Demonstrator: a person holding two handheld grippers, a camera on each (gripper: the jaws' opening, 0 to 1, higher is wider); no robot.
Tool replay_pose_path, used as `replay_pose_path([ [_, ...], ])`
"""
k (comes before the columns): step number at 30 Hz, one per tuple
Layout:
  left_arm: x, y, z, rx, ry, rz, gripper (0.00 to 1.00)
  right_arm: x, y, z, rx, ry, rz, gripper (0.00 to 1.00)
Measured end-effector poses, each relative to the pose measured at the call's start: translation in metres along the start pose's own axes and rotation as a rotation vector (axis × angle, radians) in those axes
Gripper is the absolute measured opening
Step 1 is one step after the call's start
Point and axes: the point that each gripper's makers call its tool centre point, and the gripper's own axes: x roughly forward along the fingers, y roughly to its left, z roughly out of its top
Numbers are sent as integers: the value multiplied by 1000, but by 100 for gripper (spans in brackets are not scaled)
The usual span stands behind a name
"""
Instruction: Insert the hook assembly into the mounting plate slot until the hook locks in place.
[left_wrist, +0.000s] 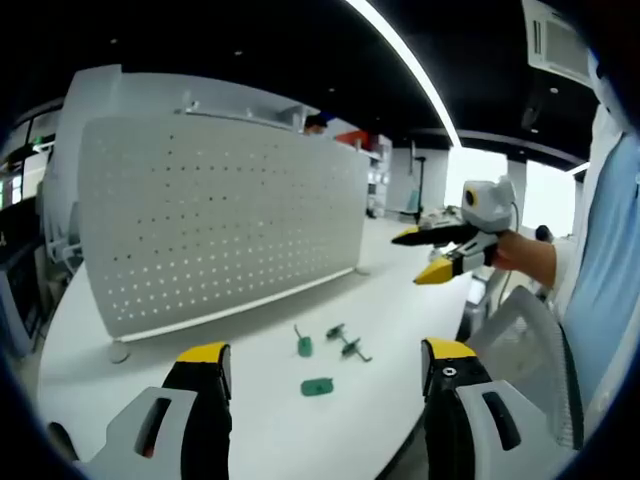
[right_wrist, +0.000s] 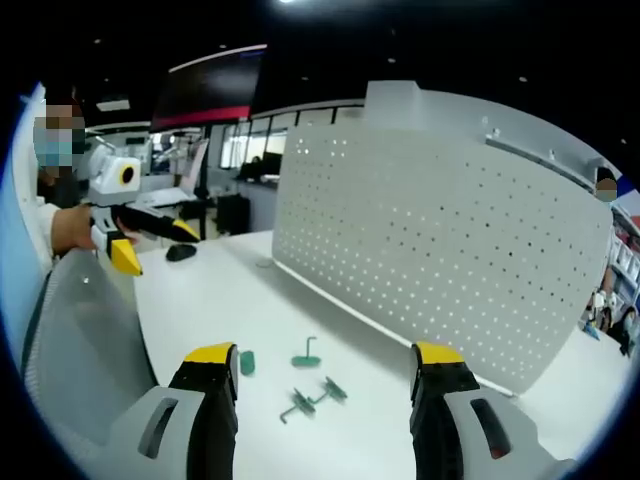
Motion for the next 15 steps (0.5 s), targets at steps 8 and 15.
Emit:
replay_pose_path([
  [8, 2, 1, -2, -2, 4, -1, 79, 4, -1, -1, -4, 7, 3, 70],
  [15, 3, 2, -3, -3, 7, -5, 79, 6, -1, -2, -4, 14, 5, 70],
])
